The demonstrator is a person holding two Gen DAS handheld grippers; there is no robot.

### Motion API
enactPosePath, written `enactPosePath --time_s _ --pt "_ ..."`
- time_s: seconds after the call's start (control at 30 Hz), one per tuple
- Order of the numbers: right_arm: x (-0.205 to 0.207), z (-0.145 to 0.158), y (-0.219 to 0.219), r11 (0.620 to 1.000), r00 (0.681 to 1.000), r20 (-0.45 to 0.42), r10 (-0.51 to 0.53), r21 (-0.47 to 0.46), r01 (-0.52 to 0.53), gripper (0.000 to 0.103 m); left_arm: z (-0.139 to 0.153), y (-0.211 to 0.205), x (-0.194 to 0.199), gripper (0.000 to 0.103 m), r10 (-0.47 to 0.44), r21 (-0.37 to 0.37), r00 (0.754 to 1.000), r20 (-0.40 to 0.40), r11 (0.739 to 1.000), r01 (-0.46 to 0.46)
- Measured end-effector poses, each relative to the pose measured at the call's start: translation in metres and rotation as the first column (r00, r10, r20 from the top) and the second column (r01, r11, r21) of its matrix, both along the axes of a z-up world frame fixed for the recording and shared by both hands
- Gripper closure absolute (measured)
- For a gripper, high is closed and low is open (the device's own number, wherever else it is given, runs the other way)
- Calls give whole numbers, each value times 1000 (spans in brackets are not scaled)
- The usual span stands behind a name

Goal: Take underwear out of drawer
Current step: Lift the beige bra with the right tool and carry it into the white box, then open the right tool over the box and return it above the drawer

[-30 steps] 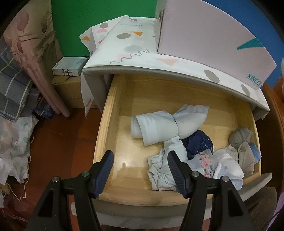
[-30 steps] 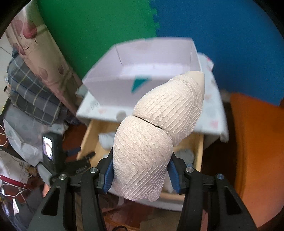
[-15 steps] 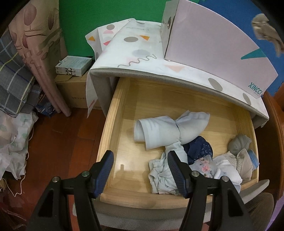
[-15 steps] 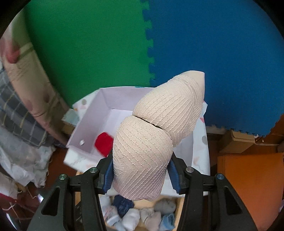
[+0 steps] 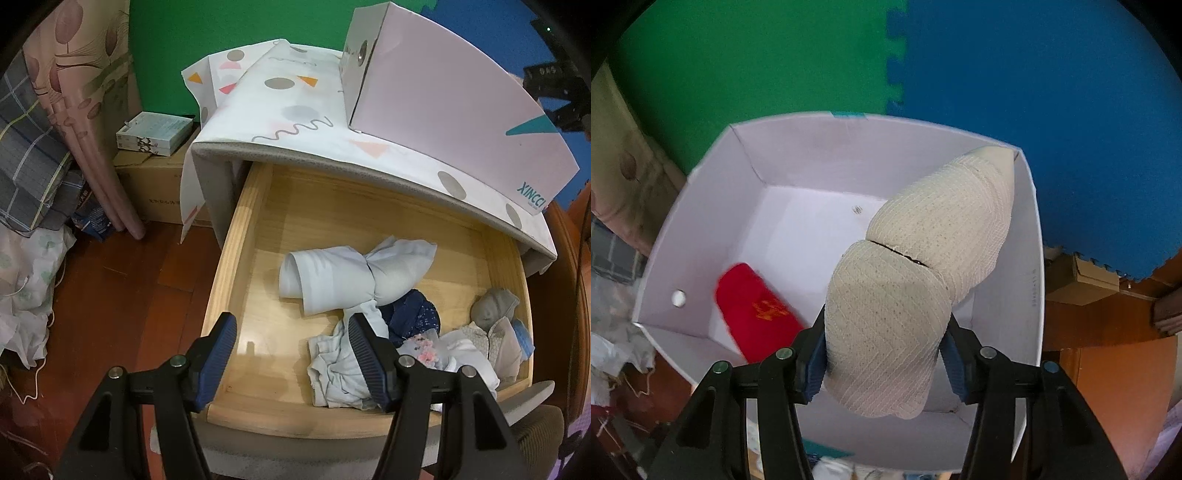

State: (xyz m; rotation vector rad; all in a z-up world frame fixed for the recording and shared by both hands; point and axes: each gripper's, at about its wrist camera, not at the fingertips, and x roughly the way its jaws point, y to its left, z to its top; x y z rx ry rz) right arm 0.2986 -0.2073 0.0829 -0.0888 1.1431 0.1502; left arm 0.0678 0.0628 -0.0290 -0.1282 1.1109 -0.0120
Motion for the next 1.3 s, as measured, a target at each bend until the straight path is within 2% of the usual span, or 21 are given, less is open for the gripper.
enactPosePath --time_s 0.17,0.27,0.37,0.6,0.7,0.83,0.9,0.97,1.03,1.13,1.3 --pt "1 -13 -6 1000 1000 -20 -18 -3 18 46 0 0 0 38 -4 4 1000 2 1000 4" --pt "-7 -3 -10 1000 1000 17 -26 -4 26 35 -2 -2 0 38 -5 6 1000 -3 1000 5" --pt "-20 9 -11 1000 999 32 -17 8 17 35 -2 -4 0 38 -6 12 1000 -5 1000 6" --pt "-89 37 -13 998 998 36 60 29 -61 35 -3 -5 0 38 -9 11 1000 -12 1000 9" --pt "-122 35 -16 995 995 12 95 29 -95 35 -3 -5 -1 38 -10 17 1000 -14 1000 10" --pt "-161 12 -15 990 989 -60 138 10 -138 36 -6 -7 0 38 -17 31 999 -27 999 18" --pt "-174 -11 -15 990 984 -110 142 -4 -143 38 -7 -10 -1 38 -28 40 999 -33 999 29" --pt "-179 -36 -17 990 978 -158 139 -3 -141 41 -8 -11 -1 38 -36 47 999 -38 998 38" --pt "-185 -65 -18 992 967 -223 125 4 -128 49 -9 -13 -1 38 -44 55 998 -44 997 46" --pt "-187 -104 -17 993 950 -292 112 0 -117 49 -10 -12 -1 38 -45 55 998 -50 997 47" --pt "-183 -140 -19 995 928 -360 95 24 -92 54 -11 -10 0 38 -42 46 998 -55 998 44"
